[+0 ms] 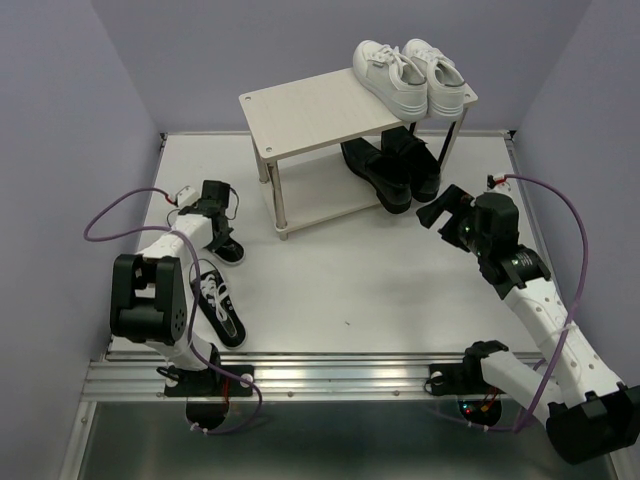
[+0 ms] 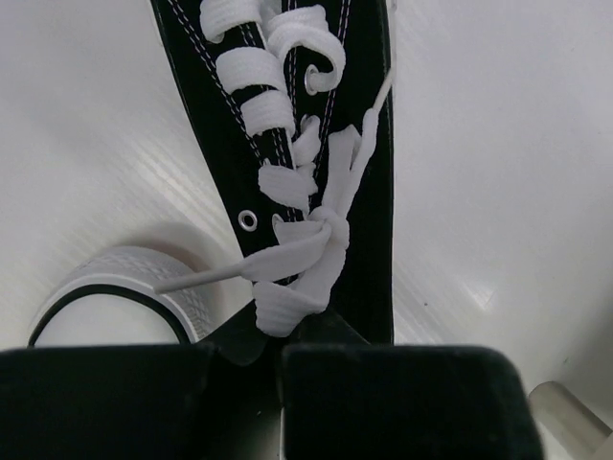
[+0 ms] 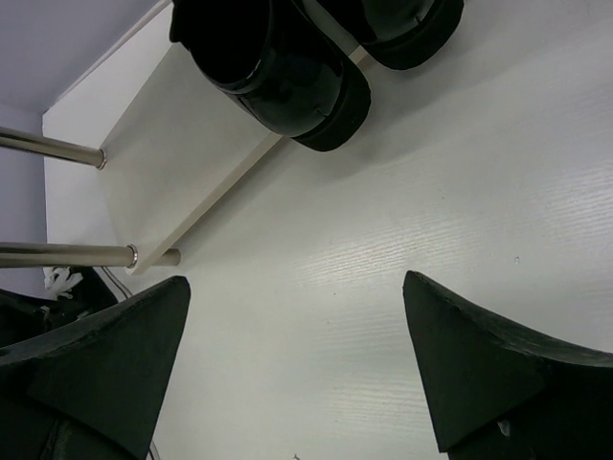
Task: Place and organize the shoes onto the shoe shelf
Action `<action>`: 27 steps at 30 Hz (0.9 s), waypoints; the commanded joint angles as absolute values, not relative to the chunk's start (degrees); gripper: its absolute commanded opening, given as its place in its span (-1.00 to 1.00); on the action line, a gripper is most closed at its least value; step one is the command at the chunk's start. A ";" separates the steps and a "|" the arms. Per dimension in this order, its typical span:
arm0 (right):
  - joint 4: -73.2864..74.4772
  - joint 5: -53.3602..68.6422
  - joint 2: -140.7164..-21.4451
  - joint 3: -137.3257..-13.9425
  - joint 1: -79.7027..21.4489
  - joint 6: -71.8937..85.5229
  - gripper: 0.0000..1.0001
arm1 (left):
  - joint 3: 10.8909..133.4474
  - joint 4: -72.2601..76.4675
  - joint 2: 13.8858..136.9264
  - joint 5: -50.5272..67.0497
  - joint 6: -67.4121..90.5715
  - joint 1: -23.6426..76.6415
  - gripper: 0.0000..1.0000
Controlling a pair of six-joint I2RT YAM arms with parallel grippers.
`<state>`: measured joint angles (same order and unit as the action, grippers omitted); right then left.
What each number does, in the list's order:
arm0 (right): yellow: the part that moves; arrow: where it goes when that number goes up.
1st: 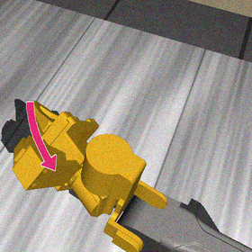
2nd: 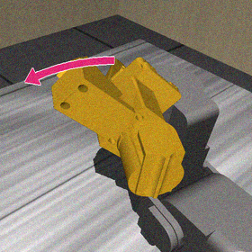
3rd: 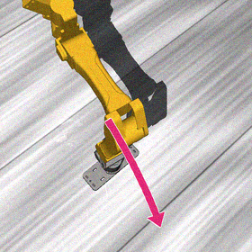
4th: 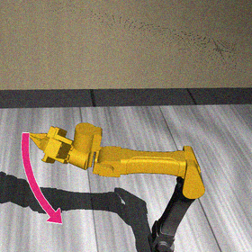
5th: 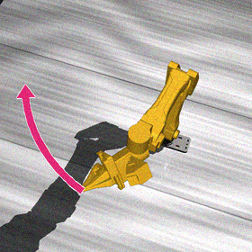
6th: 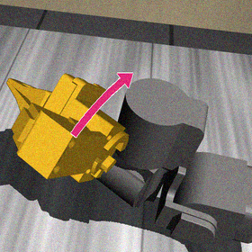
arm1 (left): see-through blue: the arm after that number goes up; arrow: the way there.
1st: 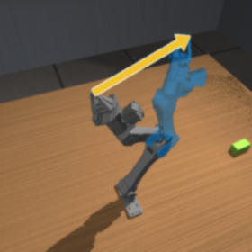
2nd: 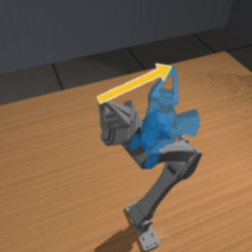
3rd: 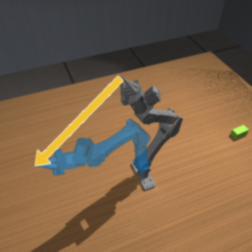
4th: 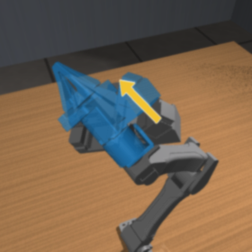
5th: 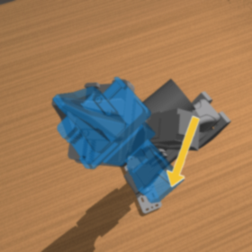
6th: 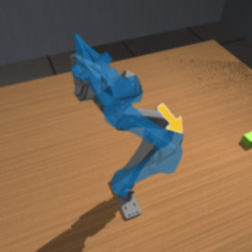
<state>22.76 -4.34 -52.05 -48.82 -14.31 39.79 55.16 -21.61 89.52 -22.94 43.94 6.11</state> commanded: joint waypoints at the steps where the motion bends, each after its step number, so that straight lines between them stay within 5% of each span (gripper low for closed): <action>1: 22.94 -5.62 -50.36 -51.07 -14.15 38.67 0.96 | 54.58 -19.70 85.44 -22.51 42.90 6.41 -1.00; 12: 23.29 -6.77 -49.92 -50.63 -14.15 38.67 0.96 | 61.96 -35.58 65.42 -33.13 43.68 20.21 -1.00; 27: 23.82 -12.83 -51.68 -51.33 -14.15 35.16 0.96 | 45.27 -45.70 41.76 -16.53 52.56 33.57 -1.00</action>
